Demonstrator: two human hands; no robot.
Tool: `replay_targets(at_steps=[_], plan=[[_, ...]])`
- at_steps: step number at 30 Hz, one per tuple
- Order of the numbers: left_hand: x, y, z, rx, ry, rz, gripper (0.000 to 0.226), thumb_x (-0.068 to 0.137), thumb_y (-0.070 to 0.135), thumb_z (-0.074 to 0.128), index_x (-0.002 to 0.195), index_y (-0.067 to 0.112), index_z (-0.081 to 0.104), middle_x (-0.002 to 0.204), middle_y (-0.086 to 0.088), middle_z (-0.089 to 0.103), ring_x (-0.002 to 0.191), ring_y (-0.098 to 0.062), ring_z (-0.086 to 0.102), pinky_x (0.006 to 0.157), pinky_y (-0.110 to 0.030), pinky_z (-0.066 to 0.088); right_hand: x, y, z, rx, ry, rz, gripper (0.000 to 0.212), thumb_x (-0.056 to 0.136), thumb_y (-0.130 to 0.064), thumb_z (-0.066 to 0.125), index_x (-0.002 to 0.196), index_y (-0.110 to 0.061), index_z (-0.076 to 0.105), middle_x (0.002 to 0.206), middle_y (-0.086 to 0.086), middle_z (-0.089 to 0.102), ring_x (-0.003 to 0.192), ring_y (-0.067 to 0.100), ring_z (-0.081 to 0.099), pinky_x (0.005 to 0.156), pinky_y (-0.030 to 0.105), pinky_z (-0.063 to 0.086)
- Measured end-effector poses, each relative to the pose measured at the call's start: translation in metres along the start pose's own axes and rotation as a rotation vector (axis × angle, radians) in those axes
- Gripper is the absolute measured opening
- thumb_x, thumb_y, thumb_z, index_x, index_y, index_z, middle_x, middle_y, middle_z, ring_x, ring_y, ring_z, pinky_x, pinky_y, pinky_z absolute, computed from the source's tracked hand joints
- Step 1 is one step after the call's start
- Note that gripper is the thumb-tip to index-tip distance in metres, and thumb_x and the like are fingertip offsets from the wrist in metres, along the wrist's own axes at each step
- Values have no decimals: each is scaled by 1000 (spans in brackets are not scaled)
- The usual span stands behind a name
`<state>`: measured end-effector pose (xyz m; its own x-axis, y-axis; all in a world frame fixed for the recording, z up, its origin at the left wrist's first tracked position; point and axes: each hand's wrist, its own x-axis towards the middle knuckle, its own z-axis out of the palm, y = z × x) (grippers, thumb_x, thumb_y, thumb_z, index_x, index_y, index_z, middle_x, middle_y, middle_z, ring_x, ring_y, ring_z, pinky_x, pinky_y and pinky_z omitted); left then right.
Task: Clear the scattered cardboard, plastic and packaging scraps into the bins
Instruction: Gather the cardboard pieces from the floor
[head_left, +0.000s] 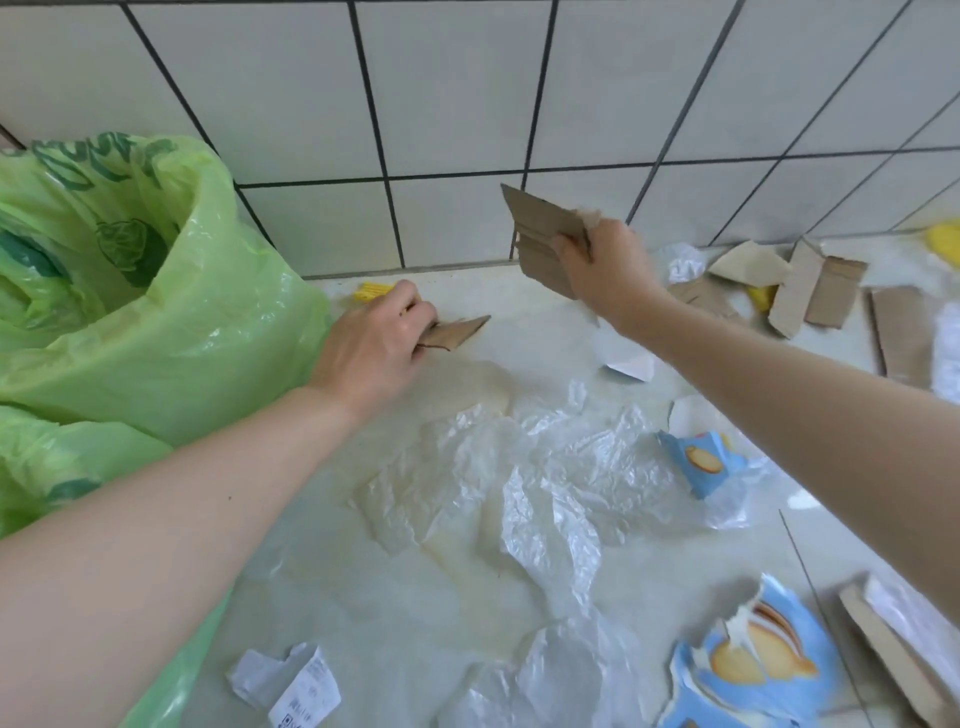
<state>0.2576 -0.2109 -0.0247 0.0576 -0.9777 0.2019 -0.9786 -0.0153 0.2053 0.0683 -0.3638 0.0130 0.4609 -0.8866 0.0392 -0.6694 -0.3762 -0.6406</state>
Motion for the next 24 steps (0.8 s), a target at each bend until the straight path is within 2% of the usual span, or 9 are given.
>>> replay_targets(at_steps=[2, 5, 7, 10, 13, 15, 18, 21, 24], plan=[[-2, 7, -2, 4, 46, 63, 18, 75, 8, 65, 93, 8, 69, 92, -10, 62, 73, -34, 61, 65, -42, 50, -12, -3, -17, 175, 17, 122, 26, 96, -29, 47, 85, -7, 55, 69, -1, 49, 67, 19, 48, 59, 27, 37], [-6, 24, -7, -12, 79, 77, 33, 81, 23, 49, 102, 10, 71, 93, -6, 72, 77, -33, 61, 70, -39, 47, -31, -3, -47, 434, 71, 188, 44, 93, -35, 47, 103, 6, 56, 88, 15, 64, 81, 27, 63, 75, 38, 52], [-10, 41, -12, -7, 72, 112, 40, 81, 24, 44, 105, 9, 71, 85, -5, 73, 75, -32, 60, 67, -37, 46, -45, 0, -65, 548, 98, 233, 37, 92, -35, 48, 100, -2, 62, 101, 18, 69, 96, 30, 66, 94, 48, 52], [-20, 68, -18, -25, 30, 226, 37, 80, 21, 47, 106, 6, 69, 83, -9, 69, 77, -33, 60, 67, -39, 51, -71, 10, -89, 669, 85, 271, 18, 97, -27, 47, 90, -24, 63, 96, -3, 70, 92, 15, 68, 89, 43, 55], [-31, 95, -24, -68, -66, 285, 33, 73, 5, 68, 105, 5, 64, 88, -10, 62, 75, -33, 60, 59, -33, 45, -101, 26, -109, 646, 77, 342, 16, 98, -27, 48, 90, -27, 62, 105, 2, 70, 100, 21, 67, 91, 47, 54], [-37, 116, -26, -37, -152, 316, 38, 71, 5, 73, 107, 8, 61, 91, -9, 58, 75, -31, 59, 55, -32, 42, -123, 39, -122, 580, 100, 407, 15, 97, -27, 50, 87, -25, 61, 108, 8, 69, 103, 27, 66, 90, 52, 53], [-41, 144, -24, 81, -248, 416, 44, 76, 19, 67, 118, 14, 52, 99, -4, 53, 85, -27, 55, 68, -36, 45, -156, 63, -140, 495, 71, 473, 13, 95, -25, 53, 100, -19, 63, 113, 13, 68, 106, 32, 64, 90, 58, 50], [-42, 169, -21, 186, -378, 485, 44, 82, 23, 55, 125, 20, 43, 107, 1, 47, 97, -23, 49, 80, -31, 38, -193, 89, -150, 436, -10, 526, 18, 95, -25, 53, 110, -18, 62, 110, 6, 68, 99, 25, 65, 88, 44, 54], [-32, 194, -20, 273, -563, 465, 39, 86, 23, 49, 124, 19, 41, 113, 0, 47, 106, -23, 46, 92, -32, 38, -228, 115, -153, 446, -60, 584, 17, 94, -22, 56, 109, -16, 63, 101, 4, 69, 86, 16, 65, 66, 24, 52]])
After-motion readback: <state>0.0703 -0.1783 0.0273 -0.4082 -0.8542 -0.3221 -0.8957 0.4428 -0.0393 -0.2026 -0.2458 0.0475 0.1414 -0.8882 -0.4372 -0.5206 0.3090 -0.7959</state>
